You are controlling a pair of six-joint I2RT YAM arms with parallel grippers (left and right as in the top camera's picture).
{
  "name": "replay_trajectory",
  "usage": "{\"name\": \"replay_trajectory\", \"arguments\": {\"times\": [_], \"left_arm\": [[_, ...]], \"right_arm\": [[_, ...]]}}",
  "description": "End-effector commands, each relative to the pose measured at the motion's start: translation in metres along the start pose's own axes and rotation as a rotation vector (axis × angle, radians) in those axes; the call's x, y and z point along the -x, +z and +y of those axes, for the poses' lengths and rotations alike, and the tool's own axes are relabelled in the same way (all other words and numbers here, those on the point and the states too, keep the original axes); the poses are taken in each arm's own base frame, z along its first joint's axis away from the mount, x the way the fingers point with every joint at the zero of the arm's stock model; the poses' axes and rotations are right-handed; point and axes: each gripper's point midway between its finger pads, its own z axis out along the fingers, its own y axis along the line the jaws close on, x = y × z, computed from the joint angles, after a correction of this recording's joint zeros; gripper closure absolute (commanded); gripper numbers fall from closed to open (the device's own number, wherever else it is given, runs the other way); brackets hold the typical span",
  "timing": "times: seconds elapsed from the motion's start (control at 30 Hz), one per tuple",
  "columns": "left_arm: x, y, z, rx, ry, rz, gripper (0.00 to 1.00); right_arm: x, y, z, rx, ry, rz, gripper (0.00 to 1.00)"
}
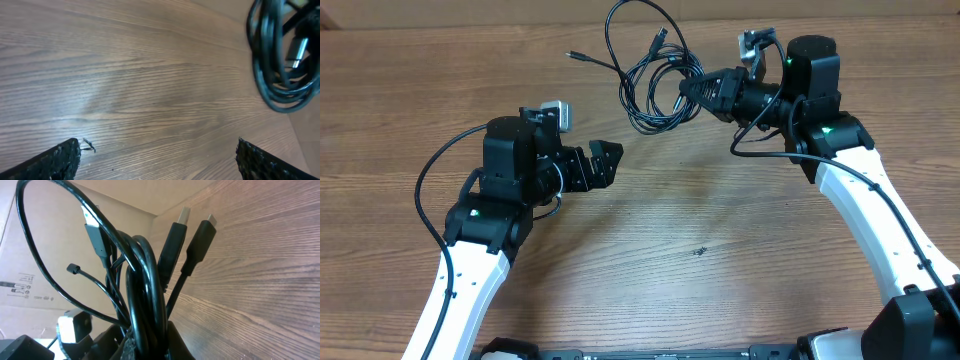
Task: Untangle cables
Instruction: 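Bring the left gripper to the lifted bundle and grasp a cable loop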
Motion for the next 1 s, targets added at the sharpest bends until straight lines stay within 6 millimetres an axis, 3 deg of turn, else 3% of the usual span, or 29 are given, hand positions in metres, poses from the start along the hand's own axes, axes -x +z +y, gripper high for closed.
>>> {"name": "replay_trajectory", "arguments": {"times": [0.0, 0.17, 0.33, 0.53, 0.9, 0.97], "left_arm": [[0.004, -0.011, -0.039, -0.182, 0.179, -0.001, 0.00], [0.000, -0.017, -0.062, -0.319, 0.346, -0.003, 0.00], [0.009, -0.018, -0.066, -0.329, 0.369, -0.041, 0.00], [0.027, -0.022, -0.077, -0.361, 0.291, -0.102, 0.01], [0.029, -0.018, -0.076, -0.366, 0.187, -0.086, 0.00], [0.028, -0.016, -0.075, -0.364, 0.184, -0.081, 0.15]], "right_arm": [[0.005, -0.010, 0.024, 0.042, -0.043, -0.014, 0.96], [-0.003, -0.010, 0.024, 0.051, 0.007, 0.025, 0.96], [-0.015, -0.010, 0.035, 0.111, 0.052, 0.099, 0.96], [-0.030, -0.006, 0.046, 0.150, 0.039, 0.158, 0.96], [-0.053, 0.007, 0.060, 0.175, -0.002, 0.218, 0.96], [-0.055, 0.008, 0.061, 0.177, -0.004, 0.223, 0.96]]}}
